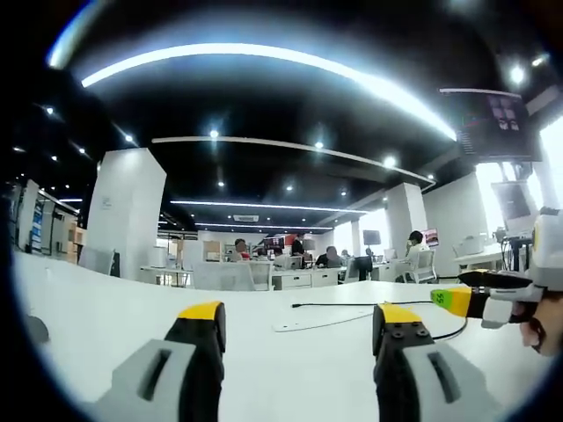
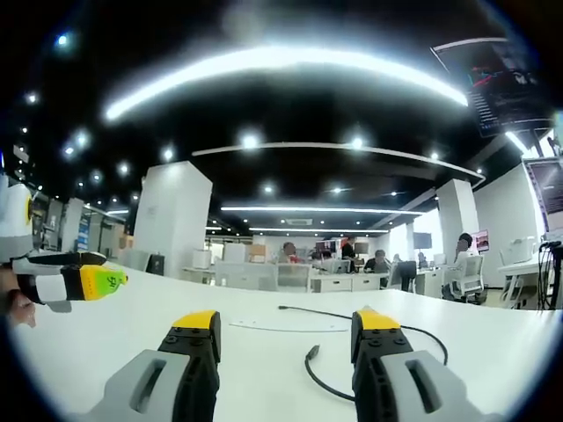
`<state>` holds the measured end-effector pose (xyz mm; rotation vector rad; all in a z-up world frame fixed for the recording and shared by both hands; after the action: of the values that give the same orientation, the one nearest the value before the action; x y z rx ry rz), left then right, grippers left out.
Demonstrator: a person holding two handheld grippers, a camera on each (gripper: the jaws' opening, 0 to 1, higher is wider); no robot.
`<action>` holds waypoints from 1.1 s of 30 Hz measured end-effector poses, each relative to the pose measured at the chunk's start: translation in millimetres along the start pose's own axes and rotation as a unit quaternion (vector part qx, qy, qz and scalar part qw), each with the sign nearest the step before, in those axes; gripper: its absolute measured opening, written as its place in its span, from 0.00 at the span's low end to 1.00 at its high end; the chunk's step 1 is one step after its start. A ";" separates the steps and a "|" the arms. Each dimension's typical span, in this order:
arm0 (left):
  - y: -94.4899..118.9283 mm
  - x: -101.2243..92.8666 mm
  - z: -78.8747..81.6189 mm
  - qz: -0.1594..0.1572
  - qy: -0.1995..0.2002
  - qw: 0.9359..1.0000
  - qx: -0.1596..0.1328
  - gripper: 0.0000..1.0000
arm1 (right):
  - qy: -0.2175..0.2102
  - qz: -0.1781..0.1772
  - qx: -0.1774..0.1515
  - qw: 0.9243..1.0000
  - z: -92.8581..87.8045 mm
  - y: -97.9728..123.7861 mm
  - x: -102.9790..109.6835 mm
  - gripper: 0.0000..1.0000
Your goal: Locate the USB plug end of the data cable currently connected to the USB port on the desk. Grip the plug, withdraw it from the port, and place it onto the desktop.
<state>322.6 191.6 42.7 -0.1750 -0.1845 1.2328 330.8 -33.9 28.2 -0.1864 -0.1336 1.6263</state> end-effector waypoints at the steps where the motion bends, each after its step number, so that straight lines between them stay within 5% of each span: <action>1: 0.2 0.6 0.3 0.001 0.002 1.000 -0.001 0.68 | -0.001 0.000 0.000 1.000 0.2 0.1 -0.1 0.61; 33: 0.5 5.3 -3.1 0.012 0.004 1.000 0.019 0.74 | 0.006 -0.006 -0.004 1.000 -0.4 0.6 -1.5 0.61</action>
<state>324.6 196.7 39.7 -0.1502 -0.1531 1.2575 330.3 -35.4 27.7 -0.2006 -0.1321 1.6126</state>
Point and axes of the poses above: the point that each gripper's makers call its tool centre point, and the gripper's own axes: y roughly backward along the fingers, x roughly to its left, z roughly out of its top, the point moved 5 cm from there along y, roughly backward along the fingers, and after that the axes turned 4 degrees about -z, right-handed, at the moved point
